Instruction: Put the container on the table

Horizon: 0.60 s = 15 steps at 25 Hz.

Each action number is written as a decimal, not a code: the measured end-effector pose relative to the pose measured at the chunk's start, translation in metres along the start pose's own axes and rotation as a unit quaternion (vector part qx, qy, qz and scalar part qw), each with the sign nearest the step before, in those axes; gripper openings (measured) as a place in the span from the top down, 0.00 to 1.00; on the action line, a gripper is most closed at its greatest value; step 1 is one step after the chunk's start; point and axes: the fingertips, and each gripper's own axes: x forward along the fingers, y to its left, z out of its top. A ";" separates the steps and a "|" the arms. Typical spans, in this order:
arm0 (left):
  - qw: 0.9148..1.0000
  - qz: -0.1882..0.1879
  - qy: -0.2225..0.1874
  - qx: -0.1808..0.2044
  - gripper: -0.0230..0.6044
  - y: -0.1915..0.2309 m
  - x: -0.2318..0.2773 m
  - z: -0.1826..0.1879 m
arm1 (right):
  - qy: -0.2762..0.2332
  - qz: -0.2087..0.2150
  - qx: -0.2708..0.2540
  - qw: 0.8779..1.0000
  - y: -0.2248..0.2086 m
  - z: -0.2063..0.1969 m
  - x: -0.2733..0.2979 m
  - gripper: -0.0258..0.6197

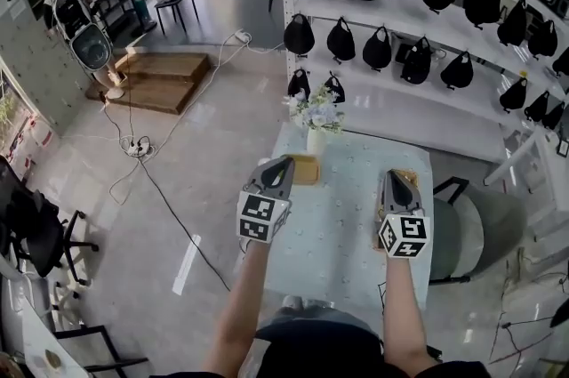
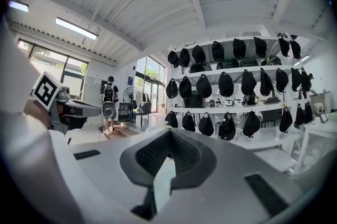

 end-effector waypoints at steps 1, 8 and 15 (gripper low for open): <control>1.000 -0.001 0.000 -0.001 0.95 -0.002 0.001 0.000 | 0.002 0.001 -0.002 1.000 0.000 0.000 -0.001 0.96; 1.000 -0.003 0.002 -0.010 0.95 -0.008 0.003 -0.006 | 0.008 0.005 -0.002 1.000 0.001 -0.004 -0.007 0.96; 1.000 -0.006 0.008 -0.014 0.95 -0.016 0.008 -0.011 | 0.012 0.008 -0.001 1.000 -0.001 -0.009 -0.008 0.96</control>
